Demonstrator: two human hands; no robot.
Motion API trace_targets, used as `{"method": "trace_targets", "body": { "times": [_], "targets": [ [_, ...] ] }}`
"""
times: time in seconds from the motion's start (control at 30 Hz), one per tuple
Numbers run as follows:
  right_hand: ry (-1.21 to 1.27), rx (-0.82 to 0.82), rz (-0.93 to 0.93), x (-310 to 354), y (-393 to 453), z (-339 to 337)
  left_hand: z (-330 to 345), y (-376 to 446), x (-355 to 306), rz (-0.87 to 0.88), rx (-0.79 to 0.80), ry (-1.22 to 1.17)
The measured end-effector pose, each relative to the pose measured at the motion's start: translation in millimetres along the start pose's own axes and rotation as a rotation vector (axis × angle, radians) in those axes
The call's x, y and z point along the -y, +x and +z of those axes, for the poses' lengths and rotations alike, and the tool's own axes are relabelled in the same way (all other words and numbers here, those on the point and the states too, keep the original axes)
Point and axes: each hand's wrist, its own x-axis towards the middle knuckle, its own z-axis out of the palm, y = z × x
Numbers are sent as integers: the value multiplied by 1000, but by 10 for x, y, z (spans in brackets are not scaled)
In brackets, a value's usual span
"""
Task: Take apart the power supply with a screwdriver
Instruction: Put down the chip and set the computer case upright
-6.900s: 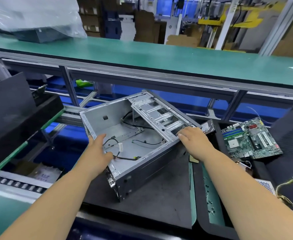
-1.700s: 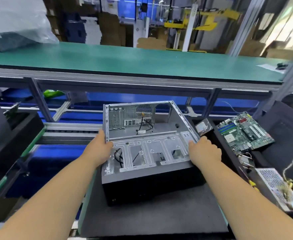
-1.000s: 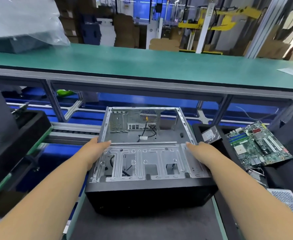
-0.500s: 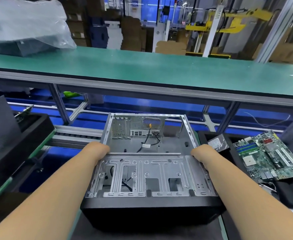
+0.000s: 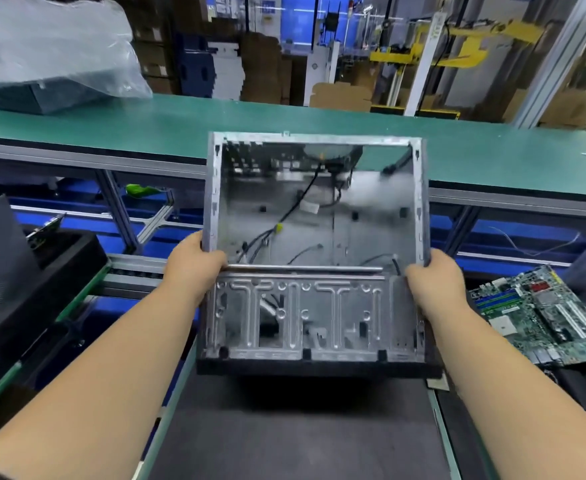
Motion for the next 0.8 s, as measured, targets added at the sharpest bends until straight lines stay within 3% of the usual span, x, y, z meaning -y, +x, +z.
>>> {"method": "trace_targets", "body": {
  "times": [0.1, 0.43, 0.7, 0.8],
  "targets": [
    [107, -44, -10, 44, 6, 12, 66, 19, 0, 60, -13, -104],
    [182, 11, 51, -271, -178, 98, 131, -18, 294, 144, 70, -61],
    [226, 42, 104, -348, -280, 80, 210, -170, 466, -99, 199, -188],
    [257, 49, 110, -409, -356, 89, 199, -256, 545, -101, 223, -188]
  ]
}}
